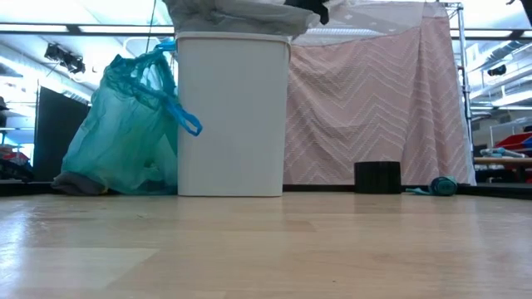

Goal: Place trash/remove bag and relplace
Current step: Insert the gray trash bag into the trash bin

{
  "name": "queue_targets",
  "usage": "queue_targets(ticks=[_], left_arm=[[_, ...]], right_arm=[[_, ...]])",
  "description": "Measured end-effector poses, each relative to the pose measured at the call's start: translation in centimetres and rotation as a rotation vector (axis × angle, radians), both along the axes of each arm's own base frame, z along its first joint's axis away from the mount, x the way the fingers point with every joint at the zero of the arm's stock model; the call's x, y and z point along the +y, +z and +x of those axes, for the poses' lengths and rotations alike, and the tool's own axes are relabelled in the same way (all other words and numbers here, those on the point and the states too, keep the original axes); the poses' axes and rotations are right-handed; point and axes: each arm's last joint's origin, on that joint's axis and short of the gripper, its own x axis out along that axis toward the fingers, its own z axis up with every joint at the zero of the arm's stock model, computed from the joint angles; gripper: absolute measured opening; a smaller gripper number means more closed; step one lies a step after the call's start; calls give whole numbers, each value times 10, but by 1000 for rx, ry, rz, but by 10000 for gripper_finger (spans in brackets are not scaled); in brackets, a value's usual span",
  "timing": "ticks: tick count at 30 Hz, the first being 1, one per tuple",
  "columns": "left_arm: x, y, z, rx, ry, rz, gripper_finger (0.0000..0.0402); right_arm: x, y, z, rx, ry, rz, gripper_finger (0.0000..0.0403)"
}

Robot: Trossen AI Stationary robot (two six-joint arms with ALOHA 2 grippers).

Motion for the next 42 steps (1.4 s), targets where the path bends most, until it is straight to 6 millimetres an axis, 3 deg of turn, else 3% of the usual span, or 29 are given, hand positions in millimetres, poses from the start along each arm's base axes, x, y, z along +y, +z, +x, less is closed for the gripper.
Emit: queue_targets(ticks=[5, 12, 19, 28, 36, 42], left_arm=[[4, -3, 8, 16, -4, -3, 8], [10, -10, 20, 66, -13, -5, 8], [12, -11, 22, 137, -31, 73, 8], [25, -13, 22, 239, 8, 162, 8], [56, -23, 28, 303, 68, 157, 8], [77, -34, 30, 286, 30, 46, 8]], right_arm=[[-2, -6, 5, 18, 16, 9, 130], [-9, -29, 25, 83, 34, 53, 97], [-20, -33, 24, 106, -4, 40, 8], [-40, -28, 20, 58, -123, -32, 1], [-54, -25, 17, 18, -177, -60, 0], [-63, -25, 12, 25, -203, -57, 0]])
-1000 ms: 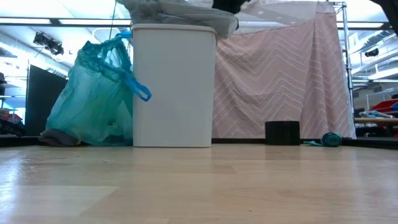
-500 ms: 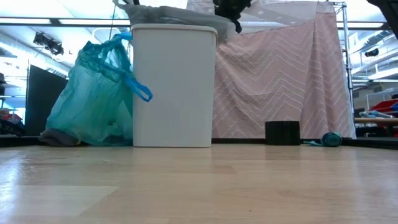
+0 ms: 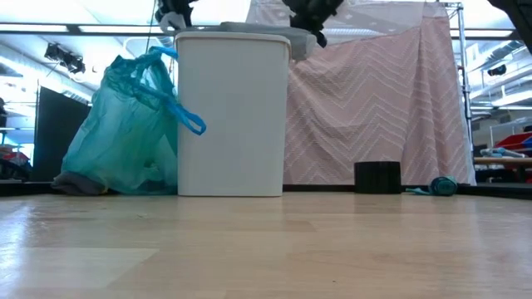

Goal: Place trash/remove bag and relplace
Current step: Insert the gray trash bag into the trash bin

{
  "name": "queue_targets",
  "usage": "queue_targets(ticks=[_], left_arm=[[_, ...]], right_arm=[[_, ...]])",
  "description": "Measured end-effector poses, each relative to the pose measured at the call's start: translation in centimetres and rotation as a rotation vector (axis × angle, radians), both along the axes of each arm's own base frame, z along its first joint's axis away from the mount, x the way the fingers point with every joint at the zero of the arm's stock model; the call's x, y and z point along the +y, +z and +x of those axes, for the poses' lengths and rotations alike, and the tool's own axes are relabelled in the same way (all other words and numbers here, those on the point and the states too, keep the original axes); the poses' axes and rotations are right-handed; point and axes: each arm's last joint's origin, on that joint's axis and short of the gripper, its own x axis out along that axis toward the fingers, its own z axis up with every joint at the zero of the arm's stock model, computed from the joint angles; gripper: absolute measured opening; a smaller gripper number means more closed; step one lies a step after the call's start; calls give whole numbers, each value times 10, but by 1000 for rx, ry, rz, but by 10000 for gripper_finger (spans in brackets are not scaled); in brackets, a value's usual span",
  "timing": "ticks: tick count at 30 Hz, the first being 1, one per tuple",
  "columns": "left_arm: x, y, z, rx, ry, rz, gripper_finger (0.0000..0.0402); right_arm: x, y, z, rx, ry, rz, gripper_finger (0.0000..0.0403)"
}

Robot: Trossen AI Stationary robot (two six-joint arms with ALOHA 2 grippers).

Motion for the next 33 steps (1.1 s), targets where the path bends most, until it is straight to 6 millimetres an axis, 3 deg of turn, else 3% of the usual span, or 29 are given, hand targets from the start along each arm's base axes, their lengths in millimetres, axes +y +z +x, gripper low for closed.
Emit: queue_targets(ticks=[7, 14, 20, 24, 33], left_arm=[[18, -12, -7, 32, 31, -107, 8], [30, -12, -18, -77, 45, -206, 8], [30, -15, -18, -81, 32, -236, 8], [32, -38, -16, -37, 30, -310, 8], [24, -81, -17, -43, -20, -502, 8]], right_arm=[[-5, -1, -4, 14, -17, 8, 0], [-8, -4, -7, 32, -27, 19, 0], [-11, -26, -2, 93, -24, 59, 0], [-9, -40, 3, 128, -22, 70, 0], [-8, -41, 4, 130, -27, 64, 0]])
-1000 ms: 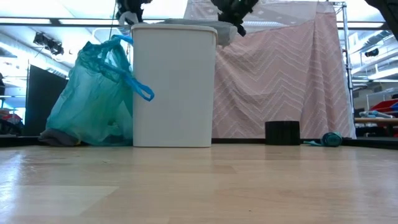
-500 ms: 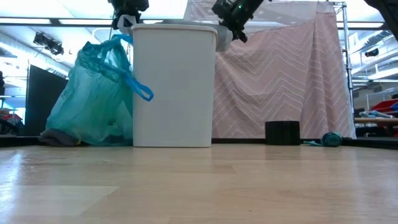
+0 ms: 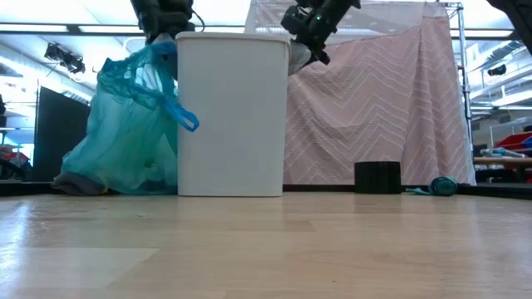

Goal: Place trash/remove bag and relplace
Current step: Insert the gray trash bag into the trash bin

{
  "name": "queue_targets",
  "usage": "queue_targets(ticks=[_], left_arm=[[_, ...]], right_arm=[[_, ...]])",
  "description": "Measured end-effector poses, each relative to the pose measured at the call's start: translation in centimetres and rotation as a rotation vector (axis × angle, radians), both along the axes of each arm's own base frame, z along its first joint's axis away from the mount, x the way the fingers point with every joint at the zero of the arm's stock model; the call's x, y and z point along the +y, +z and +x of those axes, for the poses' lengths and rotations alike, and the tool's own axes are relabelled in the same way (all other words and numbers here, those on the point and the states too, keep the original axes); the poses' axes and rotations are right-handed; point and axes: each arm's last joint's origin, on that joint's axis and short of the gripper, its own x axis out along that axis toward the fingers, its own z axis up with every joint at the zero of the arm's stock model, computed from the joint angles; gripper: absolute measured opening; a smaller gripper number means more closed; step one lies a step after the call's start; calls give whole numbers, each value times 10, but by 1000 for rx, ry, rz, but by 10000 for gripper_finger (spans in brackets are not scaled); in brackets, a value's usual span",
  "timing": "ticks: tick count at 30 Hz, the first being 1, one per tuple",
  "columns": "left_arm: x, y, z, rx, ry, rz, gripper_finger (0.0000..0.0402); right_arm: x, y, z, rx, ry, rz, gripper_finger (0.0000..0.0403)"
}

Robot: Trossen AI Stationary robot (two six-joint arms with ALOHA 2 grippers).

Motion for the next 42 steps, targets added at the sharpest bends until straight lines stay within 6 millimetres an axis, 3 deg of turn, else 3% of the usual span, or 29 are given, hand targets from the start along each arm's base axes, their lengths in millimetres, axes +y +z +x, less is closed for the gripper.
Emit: queue_targets(ticks=[7, 16, 25, 34, 39, 42], left_arm=[[1, -8, 2, -47, -21, 35, 8], [10, 18, 6, -123, 38, 234, 8], [15, 23, 9, -153, 63, 315, 8], [-2, 31, 7, -205, -36, 240, 8], [-11, 29, 17, -193, -148, 256, 8], [-11, 28, 19, -172, -139, 270, 8]], right_arm=[[-1, -13, 0, 44, -9, 14, 0], [-7, -10, 1, 34, -79, -62, 0], [-14, -9, -3, 42, -106, -87, 0], [1, 58, -4, -207, -23, -225, 0], [-18, 67, 2, -376, -46, -274, 0], [-31, 58, 15, -473, -25, -204, 0]])
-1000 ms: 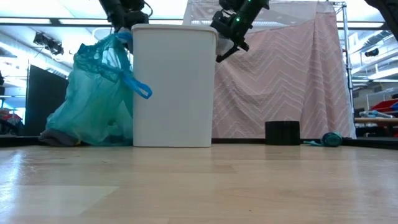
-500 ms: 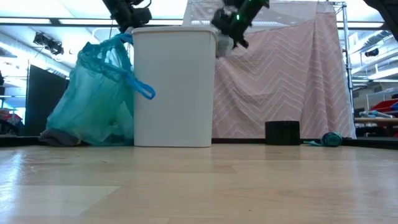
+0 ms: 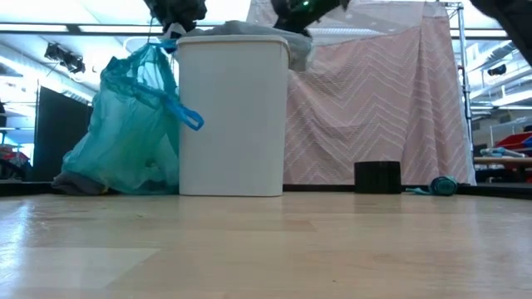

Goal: Place trash/remove bag and relplace
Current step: Insert the gray trash bag into the trash bin

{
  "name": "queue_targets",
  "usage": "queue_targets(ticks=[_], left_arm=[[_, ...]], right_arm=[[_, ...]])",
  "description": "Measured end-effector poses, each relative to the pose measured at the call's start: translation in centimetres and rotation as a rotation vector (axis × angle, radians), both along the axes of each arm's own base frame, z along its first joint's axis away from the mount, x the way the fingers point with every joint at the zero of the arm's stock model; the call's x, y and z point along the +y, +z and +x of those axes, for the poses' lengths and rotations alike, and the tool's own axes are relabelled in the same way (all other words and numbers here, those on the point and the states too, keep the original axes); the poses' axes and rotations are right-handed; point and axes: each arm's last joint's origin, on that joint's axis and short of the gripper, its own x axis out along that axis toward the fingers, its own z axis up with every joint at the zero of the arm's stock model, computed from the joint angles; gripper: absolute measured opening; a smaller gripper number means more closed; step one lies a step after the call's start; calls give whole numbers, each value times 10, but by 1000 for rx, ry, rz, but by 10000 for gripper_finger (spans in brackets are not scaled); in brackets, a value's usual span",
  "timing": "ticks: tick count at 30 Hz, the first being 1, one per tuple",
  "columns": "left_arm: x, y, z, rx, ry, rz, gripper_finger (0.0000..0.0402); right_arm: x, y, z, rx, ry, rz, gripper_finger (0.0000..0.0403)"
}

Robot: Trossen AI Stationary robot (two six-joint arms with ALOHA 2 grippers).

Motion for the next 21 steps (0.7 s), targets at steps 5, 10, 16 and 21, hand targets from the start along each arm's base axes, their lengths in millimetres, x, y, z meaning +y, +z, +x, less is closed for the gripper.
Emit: queue_targets(ticks=[5, 10, 16, 21], left_arm=[[-1, 4, -1, -15, 25, -8, 8], [-3, 9, -2, -45, 51, -32, 8], [-3, 10, -1, -68, 80, -54, 8], [-3, 10, -1, -64, 86, -49, 8]], right_arm=[[-6, -19, 31, -78, 115, 123, 0], [1, -24, 52, -55, 237, 124, 0], [-7, -51, 66, 13, 324, 148, 0], [-11, -63, 71, 27, 379, 181, 0]])
